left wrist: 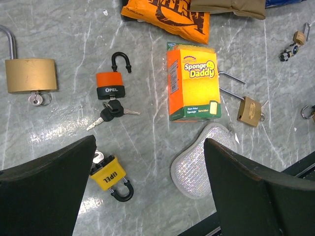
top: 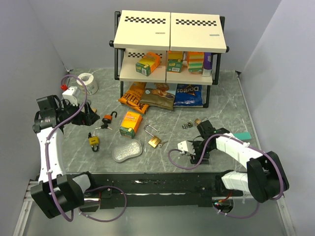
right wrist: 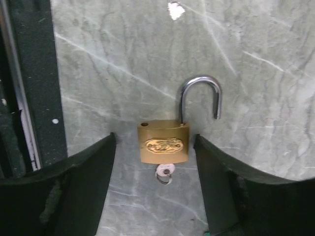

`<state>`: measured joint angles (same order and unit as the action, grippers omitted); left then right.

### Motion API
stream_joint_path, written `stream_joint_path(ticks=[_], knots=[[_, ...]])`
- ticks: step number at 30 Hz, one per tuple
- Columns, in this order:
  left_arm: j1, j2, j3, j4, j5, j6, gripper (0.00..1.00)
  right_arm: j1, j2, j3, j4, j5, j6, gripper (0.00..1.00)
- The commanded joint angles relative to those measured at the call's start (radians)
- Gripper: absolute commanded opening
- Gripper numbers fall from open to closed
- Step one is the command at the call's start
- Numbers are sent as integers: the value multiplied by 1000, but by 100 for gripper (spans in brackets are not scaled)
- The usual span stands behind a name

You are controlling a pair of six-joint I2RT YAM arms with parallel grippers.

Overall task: Lock with the key
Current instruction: Pick up the lock from the center of the board.

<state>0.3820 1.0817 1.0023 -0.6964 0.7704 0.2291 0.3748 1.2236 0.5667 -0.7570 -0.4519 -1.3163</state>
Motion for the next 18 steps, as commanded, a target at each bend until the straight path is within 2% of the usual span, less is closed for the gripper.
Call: stream_joint_path(ticks=[1,3,4,7,9,11,12,13,15,18], knots=[[0,-2,1,31,23,41,96,19,36,-4,45,7,-4,62],[0,-2,4,32,27,47,96,18,39,-22,67,33,-6,56],[0,-3,7,32,29,50,96,19,43,-27,80,39,-6,48],[0,-3,18,29,53,64,96,18,40,-25,78,33,15,32],[0,-6,19,21,101,79,96,16,42,15,52,-1,49,20],[0,-17,10,15,142,114,96,19,40,83,-9,-39,106,12],[0,-25,6,14,180,140,96,18,33,110,-33,-89,124,4],[-2,-31,1,11,200,156,96,18,30,137,-63,-114,141,1],[0,-57,-19,26,233,170,98,18,16,218,-135,-198,199,0],[0,-89,-51,35,360,211,99,18,1,332,-236,-290,278,0]])
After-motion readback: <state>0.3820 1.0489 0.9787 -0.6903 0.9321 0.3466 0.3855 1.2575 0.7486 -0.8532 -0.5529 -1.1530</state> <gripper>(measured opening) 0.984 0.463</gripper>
